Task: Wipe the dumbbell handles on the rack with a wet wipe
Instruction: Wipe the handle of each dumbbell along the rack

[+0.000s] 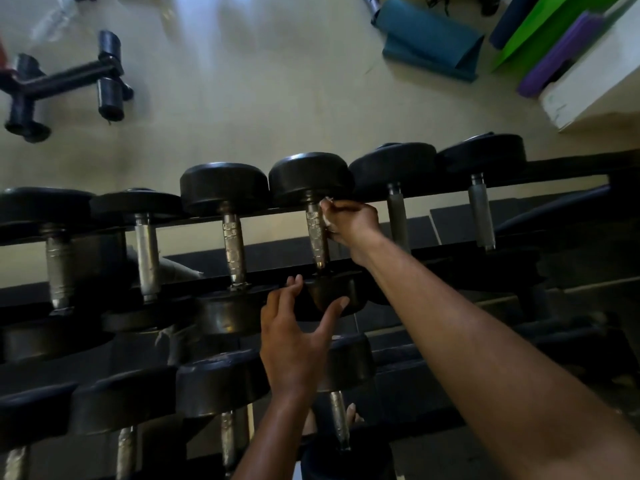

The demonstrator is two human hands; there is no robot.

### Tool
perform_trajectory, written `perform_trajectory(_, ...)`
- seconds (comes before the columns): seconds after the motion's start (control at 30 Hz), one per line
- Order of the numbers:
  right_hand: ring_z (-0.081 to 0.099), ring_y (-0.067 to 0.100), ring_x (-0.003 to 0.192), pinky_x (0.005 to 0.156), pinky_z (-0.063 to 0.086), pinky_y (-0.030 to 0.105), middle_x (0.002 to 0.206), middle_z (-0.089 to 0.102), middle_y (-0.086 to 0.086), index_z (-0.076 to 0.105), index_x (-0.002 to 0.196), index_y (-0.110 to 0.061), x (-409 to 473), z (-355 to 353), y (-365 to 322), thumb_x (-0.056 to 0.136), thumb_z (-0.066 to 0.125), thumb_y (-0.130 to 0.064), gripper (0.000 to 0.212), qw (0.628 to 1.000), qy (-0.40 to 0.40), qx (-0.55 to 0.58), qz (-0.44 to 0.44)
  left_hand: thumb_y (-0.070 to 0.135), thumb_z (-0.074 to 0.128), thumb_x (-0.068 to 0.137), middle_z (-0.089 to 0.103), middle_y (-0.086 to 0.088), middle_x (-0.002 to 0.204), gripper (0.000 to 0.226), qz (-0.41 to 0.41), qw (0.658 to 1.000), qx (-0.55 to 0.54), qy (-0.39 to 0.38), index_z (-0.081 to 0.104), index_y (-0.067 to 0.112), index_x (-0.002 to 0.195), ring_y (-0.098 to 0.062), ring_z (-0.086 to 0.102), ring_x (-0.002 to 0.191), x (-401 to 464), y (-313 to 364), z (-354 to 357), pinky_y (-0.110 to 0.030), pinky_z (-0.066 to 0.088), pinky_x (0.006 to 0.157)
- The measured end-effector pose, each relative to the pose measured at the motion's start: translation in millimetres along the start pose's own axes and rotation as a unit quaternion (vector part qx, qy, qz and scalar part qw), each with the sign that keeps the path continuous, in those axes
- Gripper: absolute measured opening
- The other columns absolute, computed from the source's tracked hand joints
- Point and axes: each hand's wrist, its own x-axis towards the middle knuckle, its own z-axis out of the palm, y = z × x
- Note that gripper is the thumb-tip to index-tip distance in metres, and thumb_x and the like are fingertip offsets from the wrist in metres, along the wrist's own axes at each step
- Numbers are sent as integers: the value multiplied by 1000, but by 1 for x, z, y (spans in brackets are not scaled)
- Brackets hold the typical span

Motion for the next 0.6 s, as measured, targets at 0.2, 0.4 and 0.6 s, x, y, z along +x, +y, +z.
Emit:
perform_trajectory(0.2, 73, 25, 96, 70, 60, 37, 104, 75, 9, 71, 109, -13, -4, 6, -11, 107, 57, -14, 14, 991, -52, -121, 25, 74, 77, 82, 40, 35, 133, 80, -4, 1000, -1, -1, 53, 37, 149, 6, 41, 130, 0, 4, -3, -9, 31, 92)
perform_trajectory(0.4, 63, 13, 85, 81, 52, 34, 86, 70, -5, 72, 107, -19, -15, -10, -20, 107, 59, -22, 13, 983, -78, -167, 27, 73, 78, 81, 43, 33, 135, 80, -10, 1000, -2, -6, 54, 35, 148, 3, 44, 131, -1, 4, -3, -8, 32, 90)
perform_trajectory(0.6, 65, 4, 96, 80, 47, 21, 105, 74, -2, 76, 114, -13, -21, -20, -20, 104, 68, -15, 13, 969, -85, -230, -37, 70, 79, 83, 49, 23, 140, 81, -7, 1000, 1, -10, 54, 32, 149, -3, 46, 134, -1, 1, -2, -19, 43, 97)
